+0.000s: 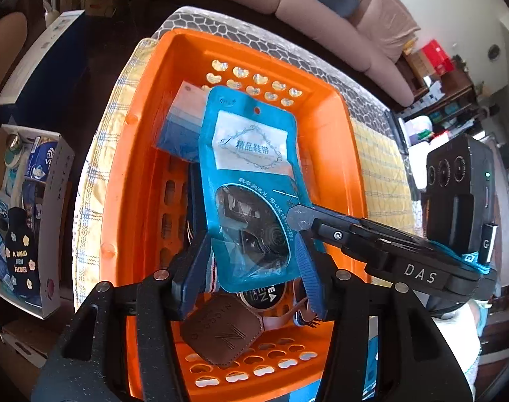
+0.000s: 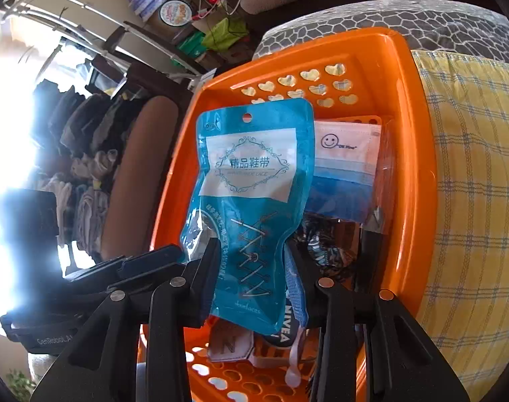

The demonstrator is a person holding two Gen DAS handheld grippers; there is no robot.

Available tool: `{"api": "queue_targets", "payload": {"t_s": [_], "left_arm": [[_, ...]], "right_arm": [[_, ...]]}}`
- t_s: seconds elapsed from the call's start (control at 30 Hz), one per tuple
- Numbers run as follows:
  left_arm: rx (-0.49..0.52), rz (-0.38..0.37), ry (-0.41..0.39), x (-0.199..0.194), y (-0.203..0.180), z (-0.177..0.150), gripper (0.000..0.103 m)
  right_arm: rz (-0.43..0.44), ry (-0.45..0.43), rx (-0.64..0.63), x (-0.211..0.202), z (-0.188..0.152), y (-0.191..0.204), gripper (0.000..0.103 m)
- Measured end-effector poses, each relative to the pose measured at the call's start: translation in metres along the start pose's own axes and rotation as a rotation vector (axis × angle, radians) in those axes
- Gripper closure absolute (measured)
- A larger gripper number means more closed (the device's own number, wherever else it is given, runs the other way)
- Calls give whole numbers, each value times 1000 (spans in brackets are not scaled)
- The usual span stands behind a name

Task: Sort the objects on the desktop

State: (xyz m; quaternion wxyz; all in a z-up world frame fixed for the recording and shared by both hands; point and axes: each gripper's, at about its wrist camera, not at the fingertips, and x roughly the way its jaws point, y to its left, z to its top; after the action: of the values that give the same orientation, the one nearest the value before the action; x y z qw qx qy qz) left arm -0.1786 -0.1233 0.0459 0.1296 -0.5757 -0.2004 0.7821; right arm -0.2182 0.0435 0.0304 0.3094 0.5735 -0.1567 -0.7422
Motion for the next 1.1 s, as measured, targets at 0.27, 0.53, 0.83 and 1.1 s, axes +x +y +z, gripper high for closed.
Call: {"api": "queue_targets", "payload": {"t_s": [0.27,0.53,0.83,1.1], "left_arm": [[-18,-14,-50,-25,2,2,41],[17,53,-90,-55,-2,-10,27],[69,115,-113,-66,-7,-47,0],[124,186,-136,-71,-23,-81,0]], "right_arm": [[-93,-7,-82,-12,0,15,56],[-213,-37,-195,-40,-9,38,16],[-279,-55,-241,-65,-47,42,3],[-349,-65,-249,-77,-90,37,3]]}}
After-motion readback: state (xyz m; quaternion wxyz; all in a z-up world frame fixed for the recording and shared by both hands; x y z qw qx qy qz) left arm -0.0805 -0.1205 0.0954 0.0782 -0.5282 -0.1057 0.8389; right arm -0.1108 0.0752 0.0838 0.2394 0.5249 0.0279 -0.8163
